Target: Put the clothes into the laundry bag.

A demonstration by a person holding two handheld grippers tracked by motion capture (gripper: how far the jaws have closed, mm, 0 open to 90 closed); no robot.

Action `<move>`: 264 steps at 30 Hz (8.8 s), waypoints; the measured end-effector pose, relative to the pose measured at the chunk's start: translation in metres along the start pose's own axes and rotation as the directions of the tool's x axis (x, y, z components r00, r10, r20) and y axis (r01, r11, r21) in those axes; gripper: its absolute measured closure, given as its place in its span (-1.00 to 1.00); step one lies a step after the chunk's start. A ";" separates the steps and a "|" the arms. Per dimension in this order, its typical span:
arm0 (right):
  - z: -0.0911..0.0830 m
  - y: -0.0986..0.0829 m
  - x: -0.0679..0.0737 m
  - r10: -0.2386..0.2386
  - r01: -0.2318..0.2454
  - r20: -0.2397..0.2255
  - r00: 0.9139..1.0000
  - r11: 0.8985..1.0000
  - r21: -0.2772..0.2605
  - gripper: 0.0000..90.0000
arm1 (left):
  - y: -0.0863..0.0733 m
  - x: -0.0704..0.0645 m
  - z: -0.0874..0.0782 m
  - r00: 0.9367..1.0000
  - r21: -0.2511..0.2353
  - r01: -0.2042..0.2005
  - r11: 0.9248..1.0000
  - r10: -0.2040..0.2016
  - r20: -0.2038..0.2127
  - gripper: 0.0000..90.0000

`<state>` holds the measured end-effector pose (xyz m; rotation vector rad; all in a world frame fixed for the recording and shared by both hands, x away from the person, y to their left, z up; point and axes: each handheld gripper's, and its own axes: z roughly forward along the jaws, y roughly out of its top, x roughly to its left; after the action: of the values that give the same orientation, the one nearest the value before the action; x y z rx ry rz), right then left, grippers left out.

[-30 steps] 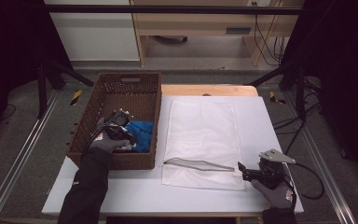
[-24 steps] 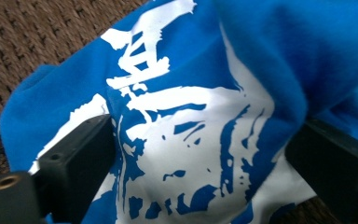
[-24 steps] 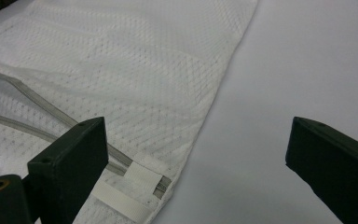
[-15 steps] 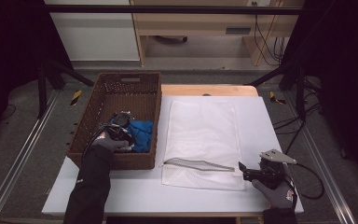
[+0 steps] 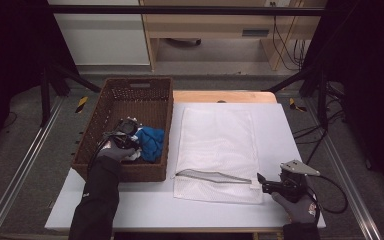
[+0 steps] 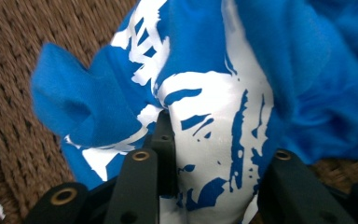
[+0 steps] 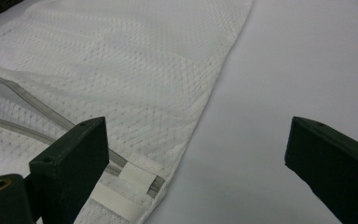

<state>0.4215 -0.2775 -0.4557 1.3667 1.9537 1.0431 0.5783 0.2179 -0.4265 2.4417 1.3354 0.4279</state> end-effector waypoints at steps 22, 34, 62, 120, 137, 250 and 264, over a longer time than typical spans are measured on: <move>-0.002 0.000 -0.003 0.016 -0.016 0.004 1.000 1.000 -0.008 -0.85 | -0.020 0.016 -0.056 0.979 -0.532 0.198 0.823 -0.190 0.071 0.57; -0.001 -0.001 -0.005 0.006 -0.006 0.013 1.000 1.000 -0.015 -0.85 | -0.030 0.027 -0.077 0.960 -0.630 0.271 0.727 -0.252 0.123 0.57; -0.006 0.000 -0.007 0.013 -0.012 0.027 1.000 1.000 -0.028 -0.85 | -0.025 -0.036 -0.149 0.988 -0.745 0.153 0.649 -0.097 0.119 0.56; -0.011 -0.001 -0.014 0.025 -0.023 0.039 0.999 0.999 -0.044 -0.81 | 0.040 -0.221 -0.031 0.960 -0.580 -0.085 0.810 0.222 0.169 0.55; -0.010 0.000 -0.013 0.018 -0.017 0.033 0.999 0.999 -0.047 -0.81 | 0.040 -0.232 0.011 0.952 -0.492 -0.112 0.863 0.235 0.196 -0.05; 0.014 -0.009 -0.026 0.161 -0.166 0.116 0.980 0.986 0.034 0.15 | -0.063 -0.225 0.010 0.966 -0.448 -0.130 0.885 0.215 0.144 0.97; -0.023 0.023 -0.016 0.068 -0.054 0.117 0.991 0.991 -0.120 -0.43 | -0.064 -0.231 0.008 0.957 -0.450 -0.145 0.881 0.240 0.161 1.00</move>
<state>0.4208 -0.2949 -0.4238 1.3994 1.7466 1.0597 0.4142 0.0527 -0.4849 2.1730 0.8035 0.4424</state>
